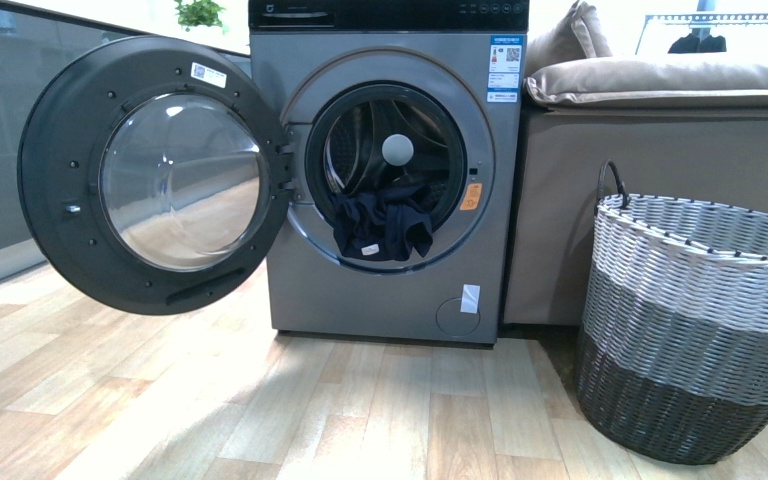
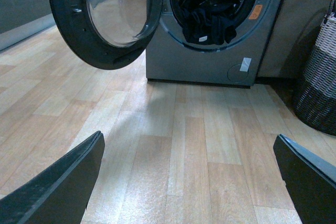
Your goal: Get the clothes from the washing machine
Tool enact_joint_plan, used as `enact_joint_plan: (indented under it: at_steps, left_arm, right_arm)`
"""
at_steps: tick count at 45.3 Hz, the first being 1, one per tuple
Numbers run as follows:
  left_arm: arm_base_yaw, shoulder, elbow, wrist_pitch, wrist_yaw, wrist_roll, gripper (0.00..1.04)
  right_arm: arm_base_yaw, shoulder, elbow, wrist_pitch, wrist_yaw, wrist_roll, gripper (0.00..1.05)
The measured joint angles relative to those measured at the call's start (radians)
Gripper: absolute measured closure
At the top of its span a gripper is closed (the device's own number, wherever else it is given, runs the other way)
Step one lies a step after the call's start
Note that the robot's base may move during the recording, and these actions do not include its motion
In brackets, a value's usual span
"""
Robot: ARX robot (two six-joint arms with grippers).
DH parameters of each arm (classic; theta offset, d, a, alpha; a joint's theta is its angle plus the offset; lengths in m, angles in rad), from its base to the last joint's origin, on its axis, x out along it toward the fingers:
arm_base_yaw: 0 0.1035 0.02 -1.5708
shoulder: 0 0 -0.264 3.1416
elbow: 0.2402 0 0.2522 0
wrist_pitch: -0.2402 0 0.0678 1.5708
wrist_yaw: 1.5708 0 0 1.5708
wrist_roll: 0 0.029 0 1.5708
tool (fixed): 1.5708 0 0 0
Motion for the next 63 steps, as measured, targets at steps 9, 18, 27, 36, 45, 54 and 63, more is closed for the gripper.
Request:
enact_joint_plan:
  at_steps: [9, 18, 27, 36, 45, 54, 63]
  left_arm:
    - [0.000, 0.000, 0.000, 0.000, 0.000, 0.000, 0.06]
    - [0.000, 0.000, 0.000, 0.000, 0.000, 0.000, 0.06]
    - [0.000, 0.000, 0.000, 0.000, 0.000, 0.000, 0.06]
    - [0.000, 0.000, 0.000, 0.000, 0.000, 0.000, 0.06]
    - [0.000, 0.000, 0.000, 0.000, 0.000, 0.000, 0.06]
    - [0.000, 0.000, 0.000, 0.000, 0.000, 0.000, 0.06]
    - [0.000, 0.000, 0.000, 0.000, 0.000, 0.000, 0.06]
  right_arm:
    - [0.000, 0.000, 0.000, 0.000, 0.000, 0.000, 0.08]
    - [0.000, 0.000, 0.000, 0.000, 0.000, 0.000, 0.08]
    - [0.000, 0.000, 0.000, 0.000, 0.000, 0.000, 0.08]
    - [0.000, 0.000, 0.000, 0.000, 0.000, 0.000, 0.08]
    - [0.000, 0.000, 0.000, 0.000, 0.000, 0.000, 0.08]
    - [0.000, 0.000, 0.000, 0.000, 0.000, 0.000, 0.08]
    - [0.000, 0.000, 0.000, 0.000, 0.000, 0.000, 0.08]
